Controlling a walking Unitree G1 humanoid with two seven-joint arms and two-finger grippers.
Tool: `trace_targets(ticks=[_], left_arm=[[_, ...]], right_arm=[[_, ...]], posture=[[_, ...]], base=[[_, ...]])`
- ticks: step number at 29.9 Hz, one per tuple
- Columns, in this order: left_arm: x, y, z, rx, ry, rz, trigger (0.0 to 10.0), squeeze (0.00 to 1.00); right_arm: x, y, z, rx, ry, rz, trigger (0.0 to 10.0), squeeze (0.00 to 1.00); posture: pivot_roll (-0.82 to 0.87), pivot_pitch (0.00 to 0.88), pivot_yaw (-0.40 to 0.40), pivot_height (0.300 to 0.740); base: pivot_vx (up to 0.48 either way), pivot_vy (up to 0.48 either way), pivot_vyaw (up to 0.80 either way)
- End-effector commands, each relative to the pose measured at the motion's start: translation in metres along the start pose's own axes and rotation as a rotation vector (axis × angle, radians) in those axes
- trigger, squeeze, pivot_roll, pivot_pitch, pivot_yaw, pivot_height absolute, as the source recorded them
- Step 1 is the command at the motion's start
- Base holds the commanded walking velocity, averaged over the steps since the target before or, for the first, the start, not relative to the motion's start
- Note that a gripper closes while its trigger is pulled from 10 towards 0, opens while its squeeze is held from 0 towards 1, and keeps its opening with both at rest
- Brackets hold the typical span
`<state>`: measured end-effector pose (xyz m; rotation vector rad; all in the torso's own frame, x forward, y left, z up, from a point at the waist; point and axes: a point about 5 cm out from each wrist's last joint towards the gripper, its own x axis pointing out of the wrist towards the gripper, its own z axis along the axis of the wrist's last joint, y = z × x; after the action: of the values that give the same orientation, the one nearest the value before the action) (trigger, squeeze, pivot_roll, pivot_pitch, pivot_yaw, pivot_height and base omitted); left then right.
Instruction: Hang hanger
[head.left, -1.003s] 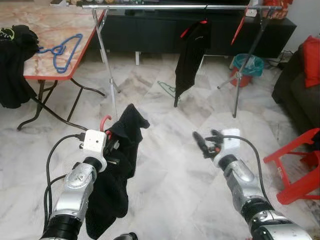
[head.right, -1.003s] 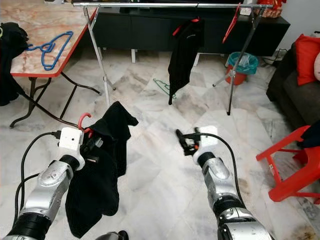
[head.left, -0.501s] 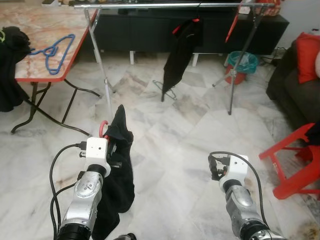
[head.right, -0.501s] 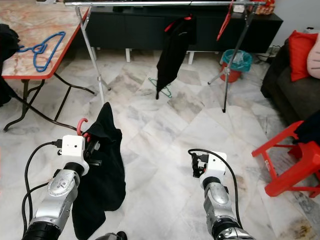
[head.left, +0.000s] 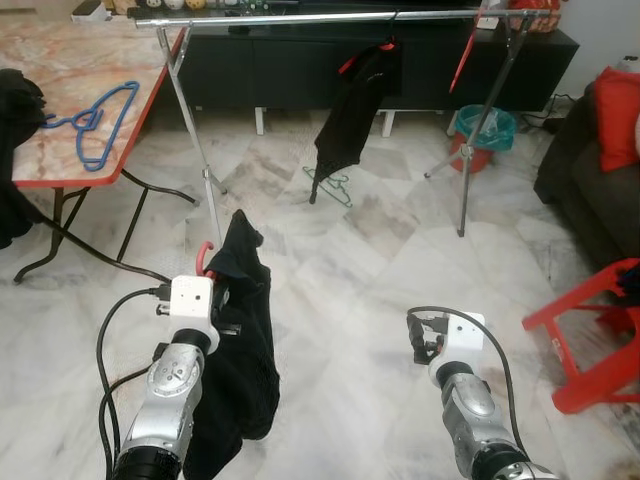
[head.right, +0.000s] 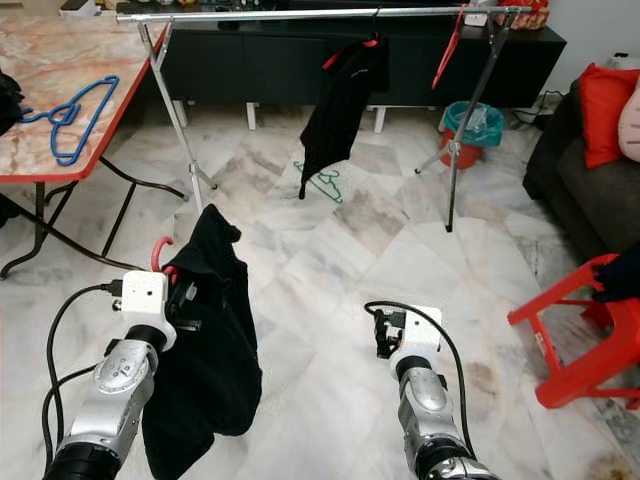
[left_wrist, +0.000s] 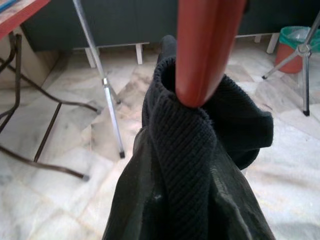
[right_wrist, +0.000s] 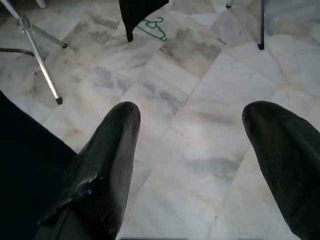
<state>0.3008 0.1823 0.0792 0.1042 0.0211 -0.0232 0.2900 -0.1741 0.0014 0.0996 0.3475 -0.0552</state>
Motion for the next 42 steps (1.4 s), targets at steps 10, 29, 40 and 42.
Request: trace_targets(ticks=[10,29,40,42], left_arm=[[0.006,-0.001,0.008,0.001,-0.044,-0.005,10.0,0.0],[0.011,0.006,0.012,-0.006,-0.052,0.03,10.0,0.0],[0.013,0.011,0.015,0.005,-0.059,0.03,10.0,0.0],[0.013,0.011,0.015,0.011,-0.055,0.027,10.0,0.0]], right_arm=[[0.0,0.0,0.001,0.002,-0.007,0.002,10.0,0.0],[0.002,0.007,0.005,-0.009,-0.017,0.061,10.0,0.0],[0.003,0.01,0.005,0.004,-0.013,0.06,10.0,0.0],[0.003,0.01,0.005,0.004,-0.015,0.06,10.0,0.0]], posture=[[0.01,0.004,-0.042,0.74],[-0.01,0.061,-0.041,0.74],[0.01,0.069,-0.034,0.74],[0.01,0.069,-0.034,0.74]], base=[[0.411,0.0,0.0],[0.423,0.0,0.21],[0.432,0.0,0.0],[0.439,0.0,0.0]])
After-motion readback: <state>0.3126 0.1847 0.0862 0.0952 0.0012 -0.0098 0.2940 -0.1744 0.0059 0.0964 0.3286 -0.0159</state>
